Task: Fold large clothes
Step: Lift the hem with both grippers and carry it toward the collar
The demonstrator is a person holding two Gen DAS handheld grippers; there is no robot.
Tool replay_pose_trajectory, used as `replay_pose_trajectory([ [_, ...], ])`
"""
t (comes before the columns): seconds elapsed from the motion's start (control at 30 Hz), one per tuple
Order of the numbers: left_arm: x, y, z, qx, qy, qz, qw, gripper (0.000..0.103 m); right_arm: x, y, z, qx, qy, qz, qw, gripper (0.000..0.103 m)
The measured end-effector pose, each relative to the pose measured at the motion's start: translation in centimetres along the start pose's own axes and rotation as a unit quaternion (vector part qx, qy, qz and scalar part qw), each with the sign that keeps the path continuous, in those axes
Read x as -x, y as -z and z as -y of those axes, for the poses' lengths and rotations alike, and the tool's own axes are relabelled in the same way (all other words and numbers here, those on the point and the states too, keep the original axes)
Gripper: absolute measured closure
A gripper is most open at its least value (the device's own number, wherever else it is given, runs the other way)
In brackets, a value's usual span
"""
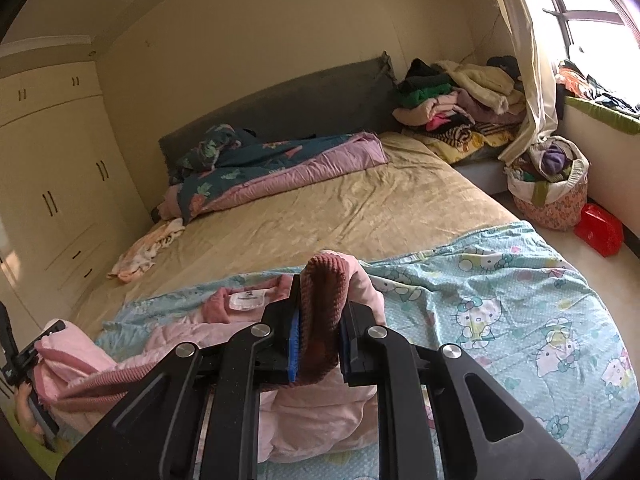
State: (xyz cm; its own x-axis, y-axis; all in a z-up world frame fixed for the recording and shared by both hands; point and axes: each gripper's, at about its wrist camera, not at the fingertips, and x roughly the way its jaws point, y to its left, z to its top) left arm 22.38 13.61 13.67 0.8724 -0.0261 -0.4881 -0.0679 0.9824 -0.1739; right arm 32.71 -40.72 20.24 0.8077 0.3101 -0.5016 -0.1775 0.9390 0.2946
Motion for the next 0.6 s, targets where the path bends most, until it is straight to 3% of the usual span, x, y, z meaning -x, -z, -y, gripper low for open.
replay_pose_trajectory([
  [0.6,-5.4,0.5,-0.3,-0.023,-0.035,-0.006,0.9991,0.089,-8.1,-1.0,0.5,0.022,0.042,-0.033,0.998,0.089],
])
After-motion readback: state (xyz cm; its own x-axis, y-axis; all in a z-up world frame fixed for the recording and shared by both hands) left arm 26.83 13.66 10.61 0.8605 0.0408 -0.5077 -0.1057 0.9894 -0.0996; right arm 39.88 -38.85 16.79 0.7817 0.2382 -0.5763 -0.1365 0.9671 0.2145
